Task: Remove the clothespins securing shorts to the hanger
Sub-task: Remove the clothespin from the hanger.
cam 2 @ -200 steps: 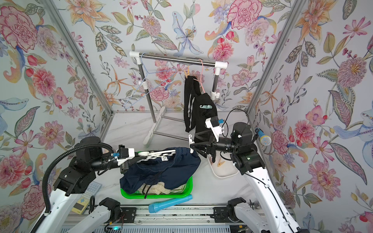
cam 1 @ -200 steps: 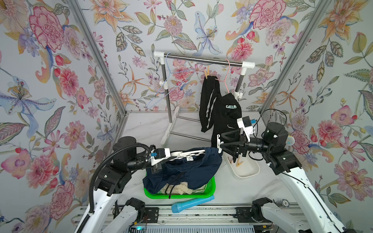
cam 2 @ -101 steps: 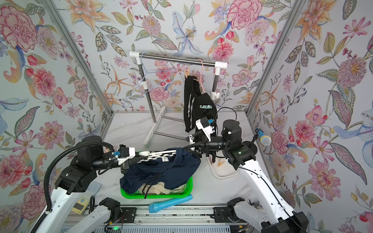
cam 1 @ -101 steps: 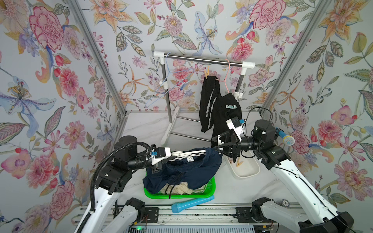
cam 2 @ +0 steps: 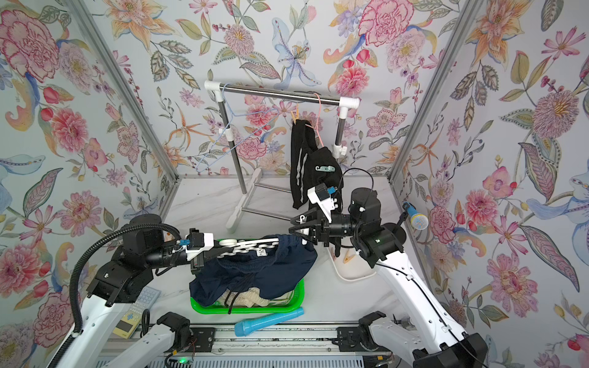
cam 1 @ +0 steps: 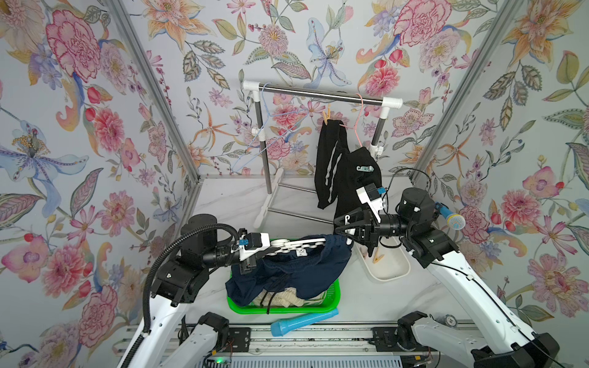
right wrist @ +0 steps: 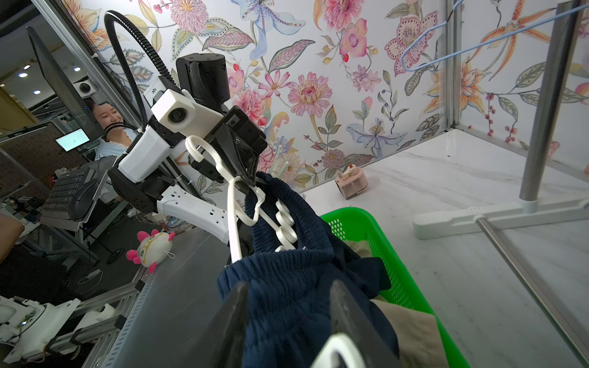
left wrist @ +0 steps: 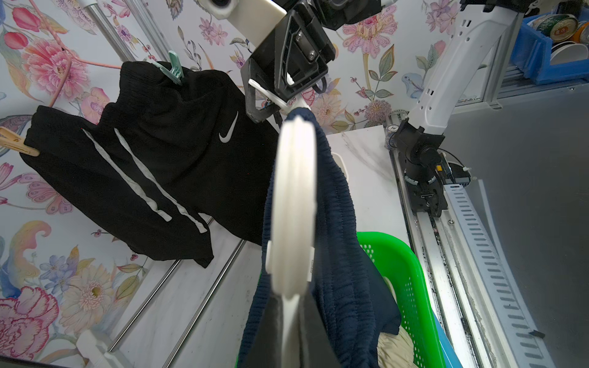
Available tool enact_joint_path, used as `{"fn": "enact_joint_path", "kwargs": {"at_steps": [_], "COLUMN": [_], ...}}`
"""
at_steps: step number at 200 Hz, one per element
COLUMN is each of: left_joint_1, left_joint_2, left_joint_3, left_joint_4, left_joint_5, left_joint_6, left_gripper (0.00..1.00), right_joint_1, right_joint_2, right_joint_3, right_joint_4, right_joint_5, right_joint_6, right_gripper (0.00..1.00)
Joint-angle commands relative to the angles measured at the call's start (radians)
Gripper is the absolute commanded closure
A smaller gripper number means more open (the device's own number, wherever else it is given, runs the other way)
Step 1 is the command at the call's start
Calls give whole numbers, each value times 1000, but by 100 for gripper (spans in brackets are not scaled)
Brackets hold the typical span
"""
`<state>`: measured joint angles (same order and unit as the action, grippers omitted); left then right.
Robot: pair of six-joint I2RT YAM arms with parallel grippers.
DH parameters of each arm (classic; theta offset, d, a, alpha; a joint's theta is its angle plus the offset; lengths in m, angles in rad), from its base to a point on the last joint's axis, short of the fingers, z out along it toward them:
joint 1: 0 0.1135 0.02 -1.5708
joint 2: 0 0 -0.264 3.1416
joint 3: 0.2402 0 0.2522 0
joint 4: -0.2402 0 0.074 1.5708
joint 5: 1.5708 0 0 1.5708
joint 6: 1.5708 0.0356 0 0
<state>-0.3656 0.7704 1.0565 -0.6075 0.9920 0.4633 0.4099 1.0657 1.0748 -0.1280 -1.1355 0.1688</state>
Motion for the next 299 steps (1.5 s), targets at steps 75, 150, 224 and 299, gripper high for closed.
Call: {"fn": "enact_joint_path", "kwargs": {"at_steps": [75,150,224,299], "left_joint_1": [7,7,6,7], "left_joint_2": [10,16,13,-46], "left_joint_3": [16,34,27,2], "left_joint_4": [49,-40,-76,-21], "left_joint_5": [20,16,-57,-128], "left_joint_6": [-31,18,2,-97], "left_gripper": [100,100,100,100], "right_joint_1": [-2,0,0,-1], "right_joint_2": [-24,-36,-118,-392], "right_joint_3": [6,56,122,-34], "right_joint_4": [28,5,-142,-341], "right_joint_5": [32,136,411,750], "right_joint_6": [1,1,-6,64], "right_gripper": [89,96,96,94]}}
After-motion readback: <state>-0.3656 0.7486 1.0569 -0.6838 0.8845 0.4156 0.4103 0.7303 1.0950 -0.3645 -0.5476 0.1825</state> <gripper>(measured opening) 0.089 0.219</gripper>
